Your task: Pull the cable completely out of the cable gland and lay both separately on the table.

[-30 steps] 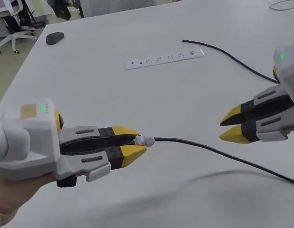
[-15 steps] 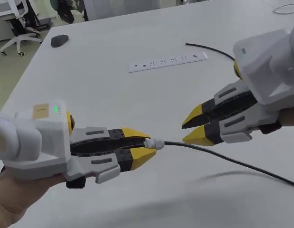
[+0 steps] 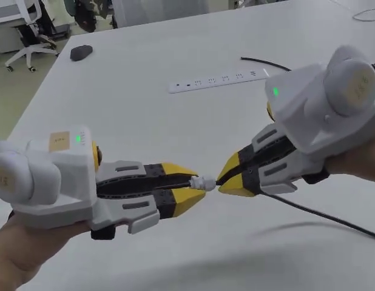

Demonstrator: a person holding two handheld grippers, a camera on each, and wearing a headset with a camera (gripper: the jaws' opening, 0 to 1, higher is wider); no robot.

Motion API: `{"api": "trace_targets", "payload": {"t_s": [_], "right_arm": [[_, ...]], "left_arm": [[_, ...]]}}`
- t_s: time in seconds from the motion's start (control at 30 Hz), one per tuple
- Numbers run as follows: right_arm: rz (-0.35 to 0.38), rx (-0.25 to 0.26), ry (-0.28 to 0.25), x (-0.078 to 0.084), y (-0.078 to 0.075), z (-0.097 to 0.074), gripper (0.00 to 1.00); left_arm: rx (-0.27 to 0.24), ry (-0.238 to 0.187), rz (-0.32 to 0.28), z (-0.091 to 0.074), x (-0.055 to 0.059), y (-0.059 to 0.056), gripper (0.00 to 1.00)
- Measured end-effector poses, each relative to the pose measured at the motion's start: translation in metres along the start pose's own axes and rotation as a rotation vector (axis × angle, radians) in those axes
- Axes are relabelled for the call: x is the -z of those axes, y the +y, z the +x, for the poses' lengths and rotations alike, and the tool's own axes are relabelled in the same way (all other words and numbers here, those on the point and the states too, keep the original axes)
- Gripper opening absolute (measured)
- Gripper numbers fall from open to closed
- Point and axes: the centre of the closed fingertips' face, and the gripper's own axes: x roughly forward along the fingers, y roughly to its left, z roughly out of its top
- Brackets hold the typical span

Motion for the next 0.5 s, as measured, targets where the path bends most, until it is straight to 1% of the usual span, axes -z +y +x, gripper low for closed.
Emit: {"api": "trace_targets", "payload": {"t_s": [0.1,0.23,0.4,0.5], "right_arm": [[-0.016,0.001,0.002,-0.001,0.000,0.001,0.00],[-0.039,0.010,0.027,0.002,0.001,0.001,0.00],[-0.042,0.018,0.055,0.007,-0.001,0.000,0.00],[-0.030,0.022,0.068,0.009,-0.002,-0.001,0.00]], "left_arm": [[-0.004,-0.005,-0.002,-0.001,0.000,0.000,0.14],[-0.011,-0.011,0.010,-0.005,0.001,0.001,0.14],[-0.026,-0.015,0.007,-0.011,0.002,0.004,0.14],[-0.038,-0.021,0.003,-0.016,0.002,0.005,0.14]]}}
